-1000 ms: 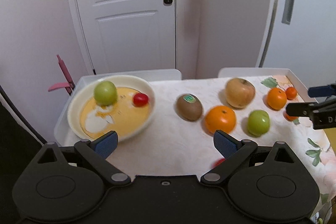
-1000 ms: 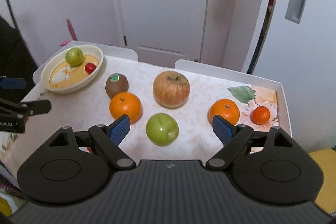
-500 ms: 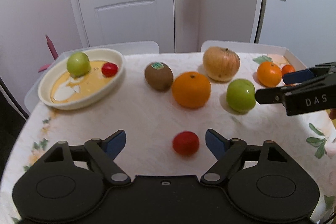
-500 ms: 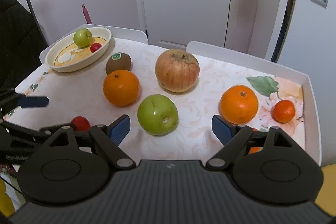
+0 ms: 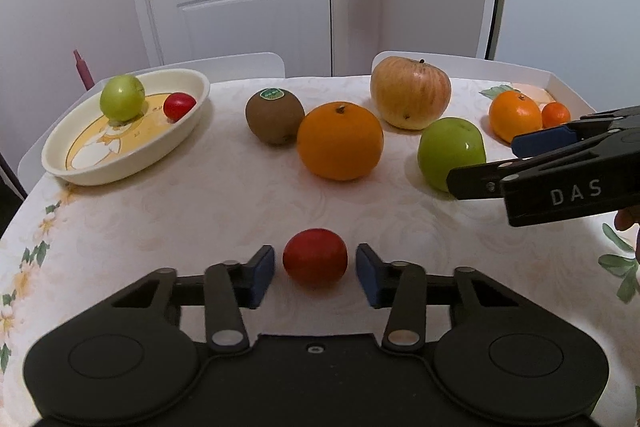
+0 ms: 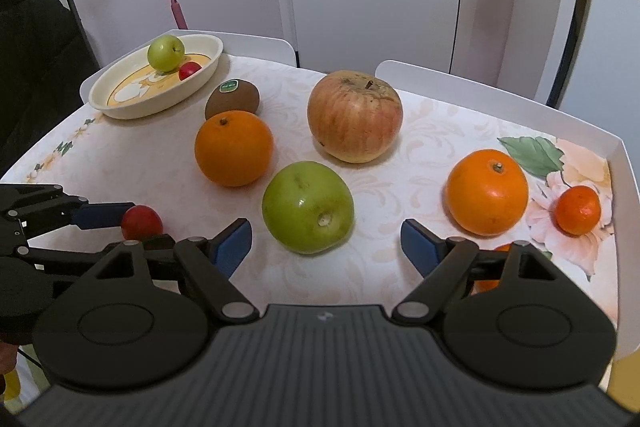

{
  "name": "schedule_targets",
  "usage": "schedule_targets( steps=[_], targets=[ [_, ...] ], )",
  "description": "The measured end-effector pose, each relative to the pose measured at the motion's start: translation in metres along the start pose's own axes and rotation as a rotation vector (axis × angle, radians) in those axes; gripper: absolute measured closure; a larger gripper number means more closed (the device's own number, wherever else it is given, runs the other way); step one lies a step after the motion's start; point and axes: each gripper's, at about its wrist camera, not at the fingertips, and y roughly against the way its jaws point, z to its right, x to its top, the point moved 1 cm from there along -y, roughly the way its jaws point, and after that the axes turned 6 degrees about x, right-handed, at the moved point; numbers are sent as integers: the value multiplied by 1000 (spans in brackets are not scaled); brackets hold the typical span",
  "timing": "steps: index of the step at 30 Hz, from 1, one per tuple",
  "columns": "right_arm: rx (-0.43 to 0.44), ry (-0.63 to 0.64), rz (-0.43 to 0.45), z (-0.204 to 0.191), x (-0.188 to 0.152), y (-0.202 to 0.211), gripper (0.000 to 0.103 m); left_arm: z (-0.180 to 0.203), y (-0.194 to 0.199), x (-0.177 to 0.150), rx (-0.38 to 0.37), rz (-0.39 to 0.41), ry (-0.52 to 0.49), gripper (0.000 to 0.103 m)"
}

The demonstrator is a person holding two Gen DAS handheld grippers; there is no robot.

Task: Organize fruits
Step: 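Grasp the red tomato with the left tool while the right tool grasps a green apple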

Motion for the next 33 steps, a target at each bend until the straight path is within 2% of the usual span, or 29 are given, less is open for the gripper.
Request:
schedule_targets(
  steps=[2, 7, 9, 10, 16, 20, 23, 33],
  targets=[
    [3, 1, 0, 0, 1, -2, 7, 0, -1, 0, 1, 3, 3, 66],
    [10, 2, 4, -1, 3, -7, 9, -1, -1, 0, -2, 4, 1, 66],
    [14, 2, 1, -1, 4, -10, 19, -2, -1, 0, 0, 4, 1, 66],
    [15, 3, -3, -2, 4, -12, 20, -2, -1, 0, 2, 4, 2, 66],
    [12, 7, 4, -2, 7, -16, 21, -6, 0, 0, 6, 2, 2, 66],
    [33, 25, 4, -5, 9, -17, 34, -10, 1, 0, 10, -1, 8, 66],
    [19, 39, -4, -9, 11, -17, 34, -12, 3, -1, 15, -1, 11, 66],
    [53, 33, 21, -31, 20, 1, 34, -29, 19, 5, 36, 16, 44, 66]
  ],
)
